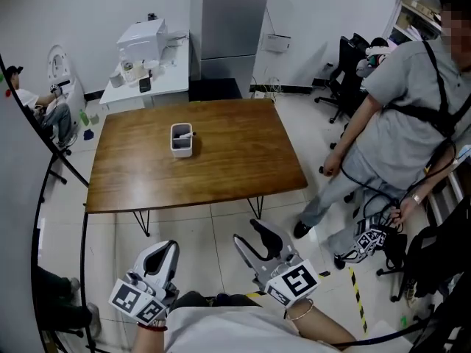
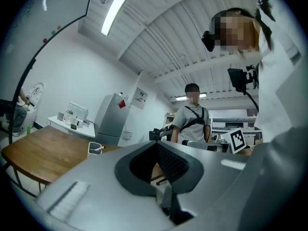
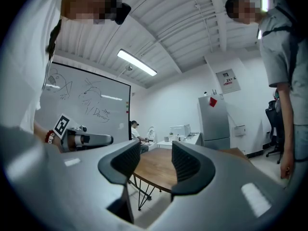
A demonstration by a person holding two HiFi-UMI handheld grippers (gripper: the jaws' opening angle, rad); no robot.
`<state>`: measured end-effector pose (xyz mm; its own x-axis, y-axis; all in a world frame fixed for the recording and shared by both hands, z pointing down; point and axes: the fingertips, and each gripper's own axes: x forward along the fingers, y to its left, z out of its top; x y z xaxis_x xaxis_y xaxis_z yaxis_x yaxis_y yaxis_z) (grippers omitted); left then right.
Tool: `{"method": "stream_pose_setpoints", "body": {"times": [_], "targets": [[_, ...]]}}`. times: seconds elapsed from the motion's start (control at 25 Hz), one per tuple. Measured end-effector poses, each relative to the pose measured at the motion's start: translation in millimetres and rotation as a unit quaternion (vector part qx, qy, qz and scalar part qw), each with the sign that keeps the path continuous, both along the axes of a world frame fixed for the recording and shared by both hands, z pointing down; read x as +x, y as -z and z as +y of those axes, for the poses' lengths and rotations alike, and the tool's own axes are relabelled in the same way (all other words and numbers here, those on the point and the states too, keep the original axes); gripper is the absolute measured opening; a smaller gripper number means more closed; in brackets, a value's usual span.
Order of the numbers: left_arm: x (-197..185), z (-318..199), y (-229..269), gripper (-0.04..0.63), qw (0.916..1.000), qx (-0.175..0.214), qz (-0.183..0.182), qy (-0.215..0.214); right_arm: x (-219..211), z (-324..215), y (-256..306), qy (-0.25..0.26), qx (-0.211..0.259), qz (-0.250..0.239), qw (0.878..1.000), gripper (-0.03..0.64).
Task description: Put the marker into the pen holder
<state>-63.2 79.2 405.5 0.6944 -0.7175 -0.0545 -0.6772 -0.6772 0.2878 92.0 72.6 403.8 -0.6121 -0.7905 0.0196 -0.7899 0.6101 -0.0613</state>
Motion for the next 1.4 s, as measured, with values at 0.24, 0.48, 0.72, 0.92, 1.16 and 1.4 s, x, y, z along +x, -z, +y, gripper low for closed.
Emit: {"method": "stream_pose_setpoints", "body": {"times": [0.24,0.48,0.72,0.92,1.16,1.4], "targets": [[10.4,-2.1,25.2,-0.004,0.9987,0.025,0.002,-0.044,5.2,1.2,16.0,-0.035,-0.001,-0.020,0.999,0.183],[-20.1,6.7,22.1,-0.003,0.9993,0.023,-0.009,-0.028,-44.0,14.2,5.1,-0.012,-0.014,-0.027,0.999,0.183],[-49.1,15.7,10.2,-0.005,1.0000,-0.003,-0.004,-0.007,-69.9,11.8,4.4,0.010,-0.012,-0.010,1.000,0.184],[-59.3,23.1,7.5,-0.004,0.9999,-0.007,-0.003,-0.011,-83.6,15.8,2.3,0.011,-0.012,-0.005,1.000,0.183],[-59.8,24.0,11.6,-0.004,0.9999,0.003,-0.005,-0.013,-91.8,15.2,5.8,0.018,-0.003,0.000,1.000,0.184],[-53.9,24.8,1.9,-0.005,0.9997,-0.007,-0.003,-0.024,-87.1,15.6,1.7,0.010,-0.006,0.004,1.000,0.184]]}}
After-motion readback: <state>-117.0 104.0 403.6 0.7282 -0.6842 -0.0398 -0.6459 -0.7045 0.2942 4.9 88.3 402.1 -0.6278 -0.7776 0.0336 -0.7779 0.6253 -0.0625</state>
